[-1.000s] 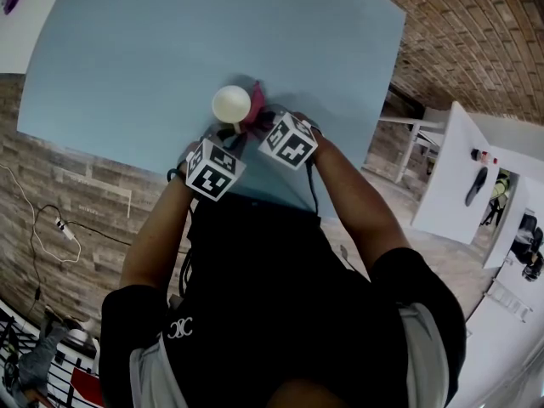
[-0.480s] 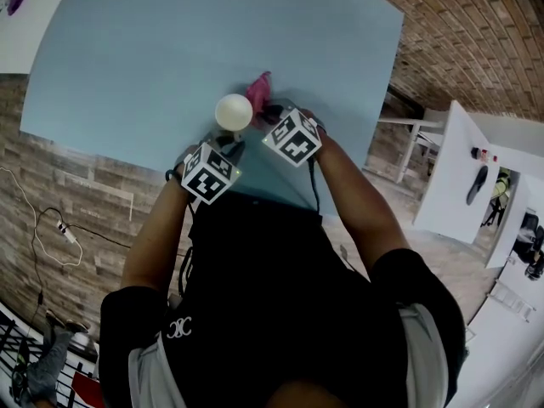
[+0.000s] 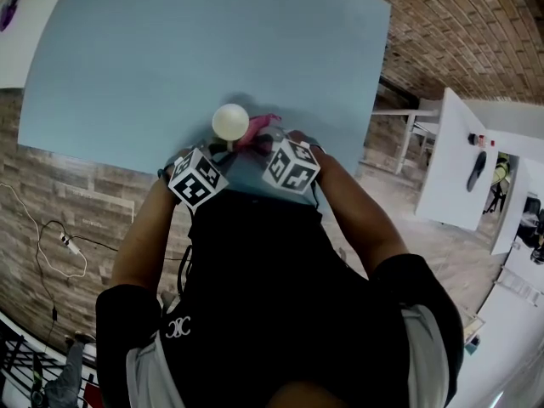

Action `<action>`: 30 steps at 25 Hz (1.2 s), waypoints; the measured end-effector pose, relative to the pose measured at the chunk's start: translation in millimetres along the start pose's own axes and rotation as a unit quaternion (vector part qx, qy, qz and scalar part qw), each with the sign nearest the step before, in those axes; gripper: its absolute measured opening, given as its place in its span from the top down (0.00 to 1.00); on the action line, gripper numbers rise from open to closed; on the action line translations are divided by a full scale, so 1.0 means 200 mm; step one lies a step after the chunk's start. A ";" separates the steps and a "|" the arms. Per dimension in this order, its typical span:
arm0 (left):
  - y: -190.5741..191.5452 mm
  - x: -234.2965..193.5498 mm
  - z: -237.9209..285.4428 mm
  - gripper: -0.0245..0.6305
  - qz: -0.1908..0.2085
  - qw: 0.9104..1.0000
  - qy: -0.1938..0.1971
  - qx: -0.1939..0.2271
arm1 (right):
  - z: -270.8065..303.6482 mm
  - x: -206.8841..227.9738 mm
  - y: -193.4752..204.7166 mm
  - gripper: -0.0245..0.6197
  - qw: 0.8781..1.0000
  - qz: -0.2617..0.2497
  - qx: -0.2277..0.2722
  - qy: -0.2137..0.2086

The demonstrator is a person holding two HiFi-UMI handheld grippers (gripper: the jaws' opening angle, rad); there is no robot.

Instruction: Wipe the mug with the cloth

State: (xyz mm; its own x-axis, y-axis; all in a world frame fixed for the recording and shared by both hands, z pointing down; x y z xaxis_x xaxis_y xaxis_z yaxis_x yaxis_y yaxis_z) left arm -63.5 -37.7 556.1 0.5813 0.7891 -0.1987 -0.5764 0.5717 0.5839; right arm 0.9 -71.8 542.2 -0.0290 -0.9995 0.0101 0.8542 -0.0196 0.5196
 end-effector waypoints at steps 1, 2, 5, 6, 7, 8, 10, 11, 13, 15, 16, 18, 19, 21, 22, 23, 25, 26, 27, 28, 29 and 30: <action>0.01 0.01 0.00 0.89 0.005 1.000 0.001 -0.001 | 0.00 0.01 0.01 0.90 1.000 0.010 0.000 0.003; 0.01 0.02 0.00 0.89 0.010 1.000 0.002 -0.003 | -0.01 0.02 0.02 0.90 1.000 0.020 0.002 0.007; 0.01 0.04 0.01 0.89 0.024 1.000 0.002 -0.006 | -0.03 0.07 0.04 0.90 0.999 0.035 0.003 0.023; 0.01 0.05 0.01 0.89 0.025 1.000 0.003 -0.006 | -0.03 0.10 0.05 0.90 0.999 0.038 0.001 0.030; 0.01 0.05 0.01 0.89 0.027 1.000 0.004 -0.006 | -0.03 0.12 0.06 0.90 0.999 0.040 0.000 0.037; 0.01 0.05 0.01 0.89 0.028 1.000 0.005 -0.007 | -0.03 0.15 0.06 0.90 0.998 0.041 -0.002 0.044; 0.02 0.06 0.01 0.89 0.034 0.999 0.009 -0.011 | -0.03 0.20 0.04 0.90 0.998 0.037 -0.004 0.059; 0.02 0.07 0.00 0.89 0.039 0.999 0.011 -0.013 | -0.03 0.23 0.03 0.90 0.997 0.030 -0.006 0.064; 0.04 0.08 0.00 0.89 0.050 0.998 0.018 -0.017 | -0.01 0.27 0.00 0.90 0.997 0.012 -0.012 0.069; 0.04 0.09 -0.01 0.89 0.060 0.998 0.028 -0.022 | -0.01 0.30 -0.02 0.90 0.998 -0.010 -0.021 0.067; 0.05 0.09 -0.01 0.89 0.066 0.997 0.034 -0.025 | -0.01 0.30 -0.03 0.90 0.997 -0.021 -0.025 0.064; 0.07 0.10 -0.01 0.89 0.076 0.995 0.051 -0.035 | -0.01 0.28 -0.03 0.90 0.997 -0.047 -0.033 0.058; 0.08 0.10 -0.02 0.89 0.082 0.994 0.062 -0.042 | -0.01 0.26 -0.03 0.90 0.996 -0.062 -0.036 0.054; 0.11 0.10 -0.04 0.88 0.094 0.990 0.090 -0.058 | -0.02 0.21 -0.03 0.90 0.994 -0.091 -0.041 0.042; 0.12 0.10 -0.05 0.87 0.100 0.987 0.105 -0.066 | -0.02 0.17 -0.02 0.90 0.993 -0.102 -0.045 0.036; 0.14 0.10 -0.06 0.87 0.106 0.984 0.120 -0.073 | -0.03 0.14 -0.02 0.90 0.992 -0.112 -0.048 0.029; 0.15 0.11 -0.08 0.85 0.116 0.979 0.146 -0.084 | -0.05 0.09 0.00 0.90 0.990 -0.129 -0.057 0.019; 0.16 0.10 -0.09 0.85 0.120 0.977 0.153 -0.088 | -0.05 0.06 0.00 0.90 0.989 -0.135 -0.062 0.014; 0.17 0.10 -0.09 0.85 0.124 0.975 0.158 -0.091 | -0.06 0.04 0.01 0.90 0.988 -0.141 -0.067 0.008; 0.17 0.10 -0.09 0.85 0.128 0.974 0.161 -0.093 | -0.06 0.01 0.02 0.90 0.986 -0.148 -0.072 0.002; 0.17 0.10 -0.10 0.85 0.131 0.973 0.164 -0.095 | -0.07 -0.01 0.02 0.90 0.985 -0.156 -0.078 -0.005; 0.17 0.10 -0.10 0.85 0.135 0.972 0.166 -0.097 | -0.07 -0.04 0.03 0.90 0.983 -0.164 -0.084 -0.012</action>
State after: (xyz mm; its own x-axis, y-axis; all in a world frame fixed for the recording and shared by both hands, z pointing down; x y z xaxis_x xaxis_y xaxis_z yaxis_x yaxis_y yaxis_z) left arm -82.1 2.5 556.8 0.1958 0.9269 -0.3203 -0.7979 0.3404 0.4974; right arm 14.6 -64.9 533.0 -0.3272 -0.9382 -0.1124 0.8704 -0.3456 0.3506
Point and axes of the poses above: the fingertips, and each gripper's own axes: z forward along the fingers, x to its right, y out of its underside, the point moved 5 cm from there along -z, backward along the fingers, and after that the axes turned 4 degrees about -x, right-handed, at the moved point
